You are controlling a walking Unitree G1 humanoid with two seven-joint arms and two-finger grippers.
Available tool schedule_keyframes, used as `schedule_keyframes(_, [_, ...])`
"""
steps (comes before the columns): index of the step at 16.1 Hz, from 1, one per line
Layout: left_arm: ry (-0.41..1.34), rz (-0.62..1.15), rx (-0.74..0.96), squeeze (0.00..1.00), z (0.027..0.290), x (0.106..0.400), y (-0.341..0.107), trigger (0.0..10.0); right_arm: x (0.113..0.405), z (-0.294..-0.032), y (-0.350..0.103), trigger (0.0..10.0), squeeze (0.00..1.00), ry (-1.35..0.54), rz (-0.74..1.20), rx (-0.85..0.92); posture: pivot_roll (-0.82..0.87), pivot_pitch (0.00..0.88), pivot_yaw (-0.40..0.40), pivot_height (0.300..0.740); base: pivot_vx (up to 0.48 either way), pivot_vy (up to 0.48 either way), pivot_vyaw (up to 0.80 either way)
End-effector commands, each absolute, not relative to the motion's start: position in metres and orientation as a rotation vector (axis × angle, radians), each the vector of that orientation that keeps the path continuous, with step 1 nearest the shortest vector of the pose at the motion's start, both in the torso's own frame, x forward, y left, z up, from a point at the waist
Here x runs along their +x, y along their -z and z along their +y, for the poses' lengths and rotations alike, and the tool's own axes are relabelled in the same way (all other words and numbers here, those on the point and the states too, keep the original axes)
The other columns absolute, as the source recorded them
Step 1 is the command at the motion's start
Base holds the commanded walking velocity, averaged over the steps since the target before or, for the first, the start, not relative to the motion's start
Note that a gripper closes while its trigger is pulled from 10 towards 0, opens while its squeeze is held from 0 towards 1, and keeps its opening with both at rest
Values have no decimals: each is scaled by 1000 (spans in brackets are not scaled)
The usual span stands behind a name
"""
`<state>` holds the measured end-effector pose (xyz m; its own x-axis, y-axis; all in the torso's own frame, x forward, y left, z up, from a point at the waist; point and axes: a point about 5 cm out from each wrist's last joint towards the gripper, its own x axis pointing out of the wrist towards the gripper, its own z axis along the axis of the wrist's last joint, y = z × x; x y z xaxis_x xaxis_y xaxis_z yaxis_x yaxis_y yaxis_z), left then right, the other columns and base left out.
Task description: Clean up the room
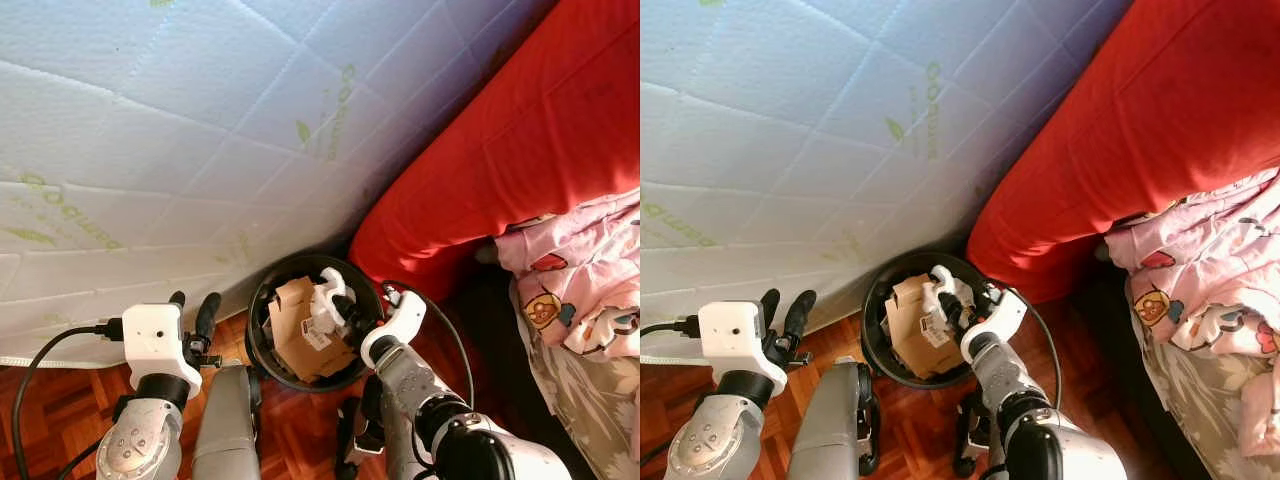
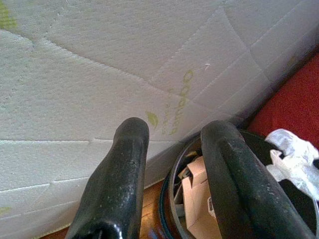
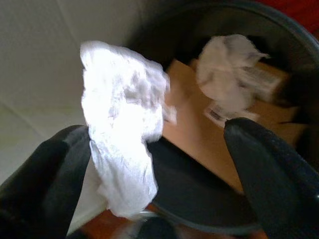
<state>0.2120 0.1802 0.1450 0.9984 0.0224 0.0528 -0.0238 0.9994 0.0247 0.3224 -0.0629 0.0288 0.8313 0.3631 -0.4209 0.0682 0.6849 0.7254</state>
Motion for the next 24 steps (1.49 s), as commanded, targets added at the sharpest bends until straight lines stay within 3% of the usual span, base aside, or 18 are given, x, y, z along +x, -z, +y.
schedule_keyframes(1, [-32,-16,38,0,180,207,-139,10000,295,-23,-10,10000,0,-199,723,753,343,476,-142,637,0,0,0])
schedule_keyframes(2, [-30,-16,37,0,179,207,-139,10000,292,-24,-7,10000,0,-176,741,787,343,476,-142,637,0,0,0])
schedule_keyframes(4, [-33,-18,40,0,181,207,-140,10000,305,-12,-30,10000,0,-253,618,1105,348,476,-141,637,0,0,0])
schedule_keyframes(7, [-34,-22,43,0,181,208,-140,10000,297,-24,-14,10000,0,-145,717,1042,350,466,-142,637,0,0,0])
schedule_keyframes(14, [-33,-34,38,0,179,212,-141,10000,302,-6,-36,10000,0,-420,597,1196,350,451,-149,637,0,0,0])
schedule_keyframes(17, [-35,-34,42,0,178,212,-140,10000,291,-13,-14,10000,0,-414,683,737,355,445,-152,637,0,0,0])
schedule_keyframes(18, [-36,-35,41,0,178,212,-140,10000,291,-14,-15,10000,0,-404,674,748,353,444,-156,637,0,0,0])
schedule_keyframes(19, [-37,-36,41,0,178,212,-141,10000,294,-13,-19,10000,0,-390,659,865,355,445,-156,637,0,0,0])
schedule_keyframes(20, [-38,-38,41,0,178,212,-141,10000,301,-8,-34,10000,0,-451,573,1117,360,445,-157,637,0,0,0])
schedule_keyframes(21, [-41,-38,42,0,179,211,-141,10000,306,-7,-42,10000,0,-489,525,1149,351,445,-156,637,0,0,0])
schedule_keyframes(22, [-42,-36,42,0,179,211,-140,10000,304,-11,-35,10000,0,-450,556,994,351,445,-156,637,0,0,0])
schedule_keyframes(23, [-40,-34,43,0,179,211,-140,10000,299,-24,-19,10000,0,-286,627,1024,354,443,-156,637,0,0,0])
schedule_keyframes(24, [-41,-35,44,0,179,211,-140,10000,299,-22,-22,10000,0,-303,616,1127,365,446,-152,637,0,0,0])
